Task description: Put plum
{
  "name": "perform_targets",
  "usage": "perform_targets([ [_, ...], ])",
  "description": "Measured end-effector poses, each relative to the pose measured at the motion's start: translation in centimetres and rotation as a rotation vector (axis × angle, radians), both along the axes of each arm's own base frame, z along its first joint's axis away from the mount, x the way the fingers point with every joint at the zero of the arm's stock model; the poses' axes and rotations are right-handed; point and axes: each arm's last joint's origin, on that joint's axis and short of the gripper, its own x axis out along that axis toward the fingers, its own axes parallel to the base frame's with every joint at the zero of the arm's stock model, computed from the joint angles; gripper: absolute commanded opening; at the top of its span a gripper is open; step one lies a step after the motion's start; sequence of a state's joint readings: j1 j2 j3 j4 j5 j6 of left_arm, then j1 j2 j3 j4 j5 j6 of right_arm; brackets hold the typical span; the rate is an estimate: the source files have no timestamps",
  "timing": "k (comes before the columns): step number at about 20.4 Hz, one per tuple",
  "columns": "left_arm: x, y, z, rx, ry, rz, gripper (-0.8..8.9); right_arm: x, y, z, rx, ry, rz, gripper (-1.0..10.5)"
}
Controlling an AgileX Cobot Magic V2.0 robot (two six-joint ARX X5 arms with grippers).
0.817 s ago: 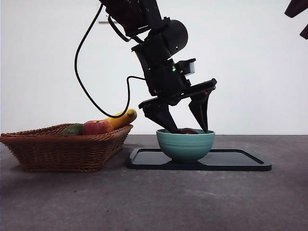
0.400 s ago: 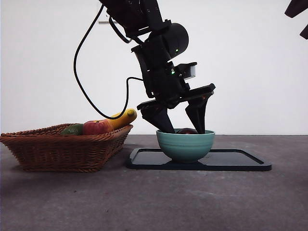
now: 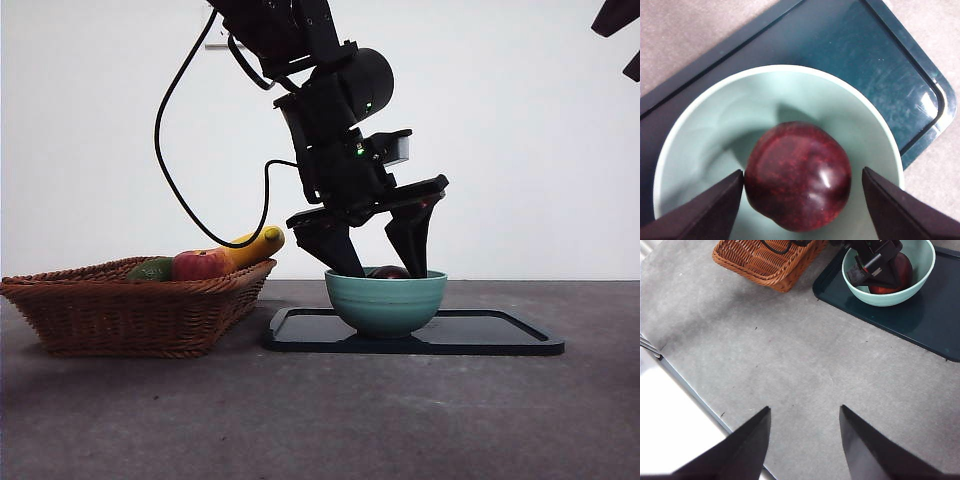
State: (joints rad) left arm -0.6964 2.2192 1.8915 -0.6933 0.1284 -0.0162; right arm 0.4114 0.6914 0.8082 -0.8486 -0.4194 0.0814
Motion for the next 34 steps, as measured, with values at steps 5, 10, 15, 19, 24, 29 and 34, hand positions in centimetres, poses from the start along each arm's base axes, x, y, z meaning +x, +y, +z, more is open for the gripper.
perform_targets([
  [5,0.1,-0.1,-0.5,0.013,0.014,0.000,2.85,0.0,0.0,0.0,0.000,0.000,0.000,2.2],
  [10,0.1,-0.2,-0.4,0.015,0.009,-0.008,2.42,0.0,0.0,0.0,0.000,0.000,0.000,2.2],
  [15,0.5,-0.5,1.2,0.015,0.007,-0.012,2.42,0.0,0.0,0.0,0.000,0.000,0.000,2.2],
  [19,0.7,-0.6,5.6,-0.025,-0.048,-0.017,2.43,0.0,0.0,0.0,0.000,0.000,0.000,2.2],
  [24,0.6,1.5,9.9,-0.035,-0.065,0.012,2.43,0.0,0.0,0.0,-0.001,0.000,0.000,2.2],
  [29,-2.2,7.3,18.9,-0.135,-0.202,0.083,2.43,0.0,0.0,0.0,-0.002,-0.003,0.002,2.2],
  [34,-7.3,13.9,26.0,-0.187,-0.295,0.158,2.43,0.0,0.0,0.0,-0.008,-0.011,0.009,2.2],
])
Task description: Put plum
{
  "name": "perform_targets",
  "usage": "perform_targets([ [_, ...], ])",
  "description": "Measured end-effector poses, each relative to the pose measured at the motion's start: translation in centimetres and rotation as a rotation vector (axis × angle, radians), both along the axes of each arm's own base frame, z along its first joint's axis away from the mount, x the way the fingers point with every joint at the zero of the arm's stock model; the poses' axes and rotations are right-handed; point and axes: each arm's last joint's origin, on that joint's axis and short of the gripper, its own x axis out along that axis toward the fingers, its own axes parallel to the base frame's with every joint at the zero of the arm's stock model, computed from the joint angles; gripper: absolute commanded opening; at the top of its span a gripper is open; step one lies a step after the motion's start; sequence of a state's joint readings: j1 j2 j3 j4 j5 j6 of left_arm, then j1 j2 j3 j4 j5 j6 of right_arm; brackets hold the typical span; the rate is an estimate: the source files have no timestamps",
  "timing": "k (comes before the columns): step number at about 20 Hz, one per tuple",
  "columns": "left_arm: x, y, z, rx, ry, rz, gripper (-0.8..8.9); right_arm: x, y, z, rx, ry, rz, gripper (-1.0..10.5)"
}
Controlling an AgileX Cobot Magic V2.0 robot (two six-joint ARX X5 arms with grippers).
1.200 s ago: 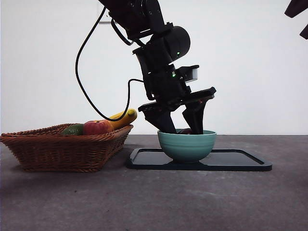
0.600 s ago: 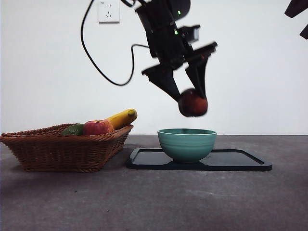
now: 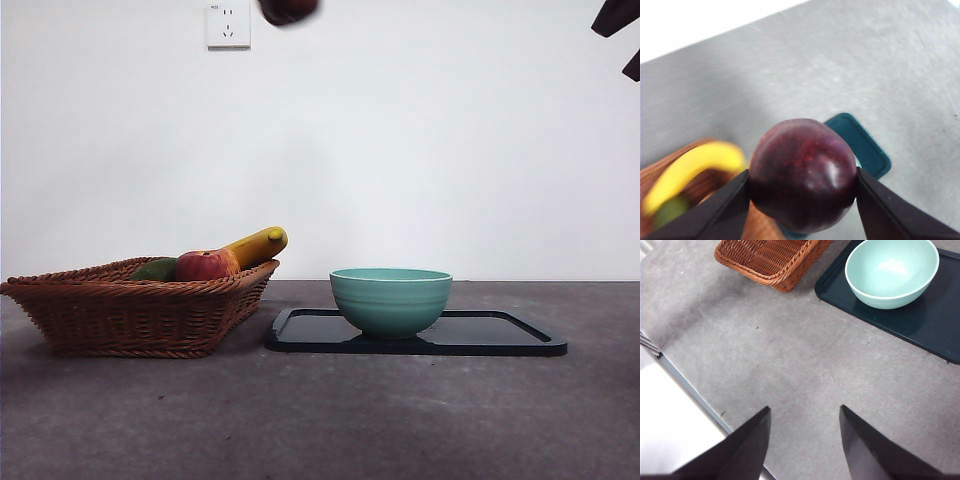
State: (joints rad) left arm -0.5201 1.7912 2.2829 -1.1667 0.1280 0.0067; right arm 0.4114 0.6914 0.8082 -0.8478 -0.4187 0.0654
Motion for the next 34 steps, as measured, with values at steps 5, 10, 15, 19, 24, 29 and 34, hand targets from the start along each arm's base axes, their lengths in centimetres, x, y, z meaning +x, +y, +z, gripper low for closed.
perform_targets([
  [5,-3.4,4.8,2.1,0.027,0.041,0.082,2.43,0.0,0.0,0.0,-0.008,-0.011,0.010,2.2],
  [10,-3.9,6.2,0.0,0.063,0.110,0.118,2.43,0.0,0.0,0.0,-0.008,-0.011,0.011,2.2],
  [15,-4.0,7.0,-5.7,0.050,0.104,0.148,2.44,0.0,0.0,0.0,-0.008,-0.011,0.010,2.2],
  [19,-3.3,7.9,-12.2,0.052,0.146,0.201,2.44,0.0,0.0,0.0,-0.008,-0.011,0.011,2.2],
  [24,-2.3,8.5,-19.0,0.036,0.138,0.243,2.44,0.0,0.0,0.0,-0.008,-0.011,0.011,2.2],
  [29,-1.4,9.5,-23.7,0.018,0.095,0.289,2.44,0.0,0.0,0.0,-0.008,-0.011,0.011,2.2],
  [34,0.2,9.2,-26.6,0.041,0.128,0.286,2.44,0.0,0.0,0.0,-0.008,-0.011,0.010,2.2],
])
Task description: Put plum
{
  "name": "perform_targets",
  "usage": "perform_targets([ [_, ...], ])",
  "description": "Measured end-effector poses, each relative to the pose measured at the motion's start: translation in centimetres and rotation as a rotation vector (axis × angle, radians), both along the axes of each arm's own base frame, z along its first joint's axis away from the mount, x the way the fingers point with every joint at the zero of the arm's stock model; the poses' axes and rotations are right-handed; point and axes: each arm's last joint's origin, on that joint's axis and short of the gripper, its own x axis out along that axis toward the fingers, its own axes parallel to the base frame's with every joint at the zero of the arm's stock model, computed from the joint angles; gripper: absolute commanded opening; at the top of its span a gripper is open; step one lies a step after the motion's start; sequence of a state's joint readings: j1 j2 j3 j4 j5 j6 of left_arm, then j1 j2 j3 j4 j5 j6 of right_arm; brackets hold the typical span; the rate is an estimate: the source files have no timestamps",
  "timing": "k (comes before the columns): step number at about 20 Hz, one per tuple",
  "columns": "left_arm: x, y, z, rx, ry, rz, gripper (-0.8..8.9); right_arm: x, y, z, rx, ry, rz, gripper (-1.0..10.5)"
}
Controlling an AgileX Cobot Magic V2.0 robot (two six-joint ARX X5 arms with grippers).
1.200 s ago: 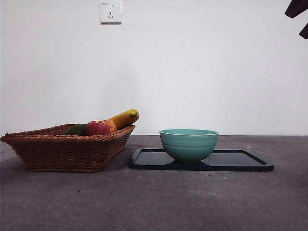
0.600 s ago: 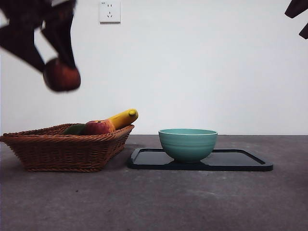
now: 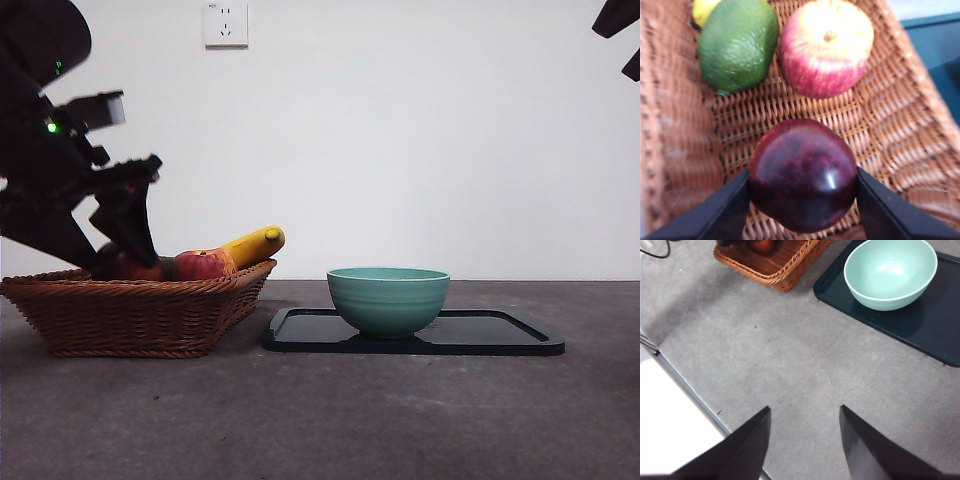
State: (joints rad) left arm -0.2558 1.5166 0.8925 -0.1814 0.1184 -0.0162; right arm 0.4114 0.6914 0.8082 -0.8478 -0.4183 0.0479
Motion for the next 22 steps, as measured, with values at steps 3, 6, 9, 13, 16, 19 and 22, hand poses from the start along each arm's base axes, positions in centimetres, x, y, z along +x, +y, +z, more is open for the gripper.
perform_targets([
  [3,0.7,-0.2,-1.5,0.008,0.024,-0.004,2.44,0.0,0.0,0.0,0.000,0.000,0.000,2.2],
  [6,0.9,-0.2,-1.5,0.005,0.017,-0.005,2.49,0.0,0.0,0.0,0.000,0.000,0.000,2.2],
  [9,0.9,-0.2,-1.5,0.005,0.017,-0.005,3.49,0.0,0.0,0.0,0.000,0.000,0.000,2.2],
  [13,0.8,-0.2,-1.6,0.008,0.028,-0.004,4.15,0.0,0.0,0.0,0.000,0.000,0.000,2.2],
  [16,0.4,-0.1,-0.5,-0.001,-0.007,-0.004,4.15,0.0,0.0,0.0,0.000,0.000,0.000,2.2],
  [19,-0.4,0.1,1.7,-0.020,-0.077,-0.003,4.14,0.0,0.0,0.0,0.001,0.000,0.000,2.2],
  [22,-1.9,0.3,4.1,-0.052,-0.130,-0.006,4.05,0.0,0.0,0.0,0.001,-0.001,0.000,2.2],
])
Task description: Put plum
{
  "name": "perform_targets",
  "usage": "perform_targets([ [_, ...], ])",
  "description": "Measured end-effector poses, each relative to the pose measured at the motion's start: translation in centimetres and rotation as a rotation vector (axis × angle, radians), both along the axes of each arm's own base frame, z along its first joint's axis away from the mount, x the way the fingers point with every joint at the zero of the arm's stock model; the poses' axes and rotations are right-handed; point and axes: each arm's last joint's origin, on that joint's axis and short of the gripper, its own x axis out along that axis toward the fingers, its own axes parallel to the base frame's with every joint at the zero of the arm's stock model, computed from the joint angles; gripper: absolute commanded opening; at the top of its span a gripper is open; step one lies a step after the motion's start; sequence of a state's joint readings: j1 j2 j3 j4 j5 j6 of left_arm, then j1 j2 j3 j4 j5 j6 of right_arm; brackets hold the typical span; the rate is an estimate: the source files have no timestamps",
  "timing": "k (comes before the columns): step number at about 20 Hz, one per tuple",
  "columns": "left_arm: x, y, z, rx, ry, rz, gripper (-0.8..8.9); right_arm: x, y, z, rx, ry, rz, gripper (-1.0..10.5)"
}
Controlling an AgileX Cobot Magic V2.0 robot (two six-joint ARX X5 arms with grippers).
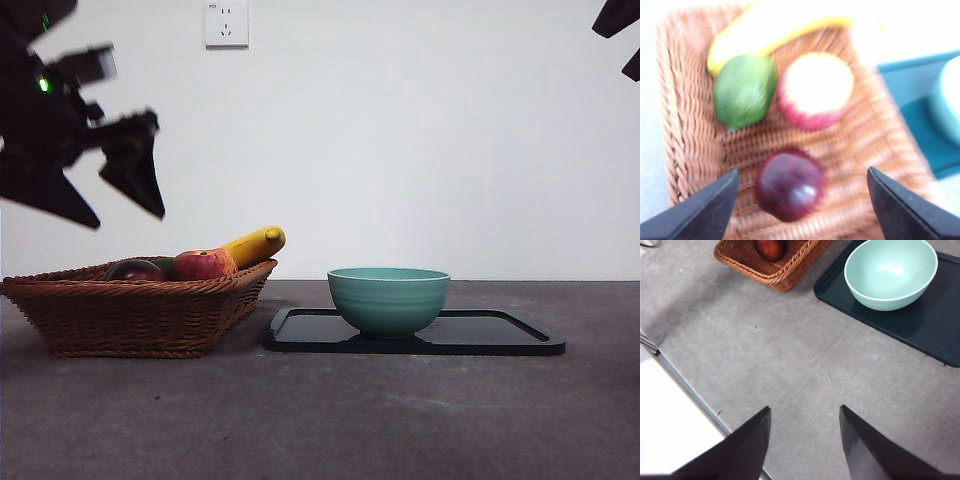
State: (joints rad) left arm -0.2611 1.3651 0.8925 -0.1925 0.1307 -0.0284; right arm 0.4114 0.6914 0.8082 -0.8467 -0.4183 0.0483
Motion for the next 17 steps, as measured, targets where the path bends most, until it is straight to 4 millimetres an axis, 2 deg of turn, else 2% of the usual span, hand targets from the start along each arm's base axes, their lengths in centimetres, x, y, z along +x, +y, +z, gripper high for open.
perform_targets([
  [5,-4.2,-0.1,4.5,-0.156,-0.070,-0.174,4.05,0.2,0.1,0.2,0.012,-0.028,0.000,2.2],
  [9,-7.7,0.2,6.7,-0.255,-0.073,-0.307,4.05,0.2,0.1,0.3,0.015,-0.035,0.000,2.2],
  [14,-11.1,0.9,7.4,-0.325,0.025,-0.423,4.05,0.2,0.1,0.3,0.015,-0.034,0.000,2.2],
  [17,-11.9,1.1,6.7,-0.301,0.110,-0.426,4.05,0.2,0.1,0.3,0.018,-0.031,-0.003,2.2],
])
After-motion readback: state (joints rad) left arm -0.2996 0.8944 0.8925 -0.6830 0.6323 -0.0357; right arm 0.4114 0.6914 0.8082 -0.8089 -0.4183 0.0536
